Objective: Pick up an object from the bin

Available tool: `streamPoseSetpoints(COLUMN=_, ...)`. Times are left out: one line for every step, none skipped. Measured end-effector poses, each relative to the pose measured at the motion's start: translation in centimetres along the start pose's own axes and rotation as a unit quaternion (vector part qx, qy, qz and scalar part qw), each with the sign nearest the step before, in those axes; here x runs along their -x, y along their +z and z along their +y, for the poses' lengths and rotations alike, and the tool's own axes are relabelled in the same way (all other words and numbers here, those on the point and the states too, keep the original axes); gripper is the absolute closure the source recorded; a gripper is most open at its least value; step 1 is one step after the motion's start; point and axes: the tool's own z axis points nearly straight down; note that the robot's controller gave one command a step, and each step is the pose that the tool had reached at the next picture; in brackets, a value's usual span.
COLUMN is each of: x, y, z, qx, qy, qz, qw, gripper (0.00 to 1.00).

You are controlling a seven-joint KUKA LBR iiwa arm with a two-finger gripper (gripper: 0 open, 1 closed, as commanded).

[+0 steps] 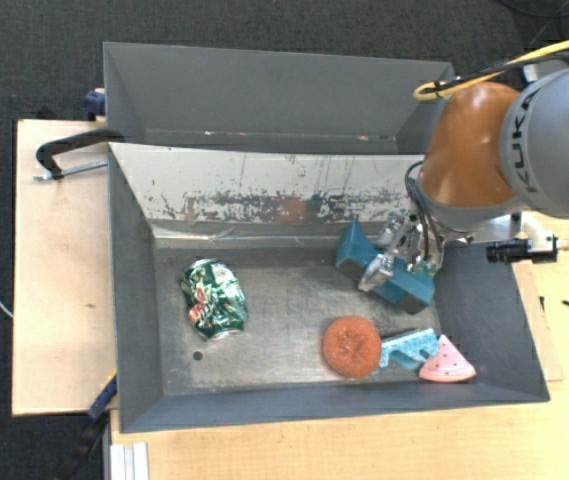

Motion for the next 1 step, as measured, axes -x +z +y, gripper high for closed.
streamPoseSetpoints(x=0.09, y=-1.88, z=0.05, qx=0.001, qy=0.000, qz=-0.0032, qw=1.0000, gripper=1.00)
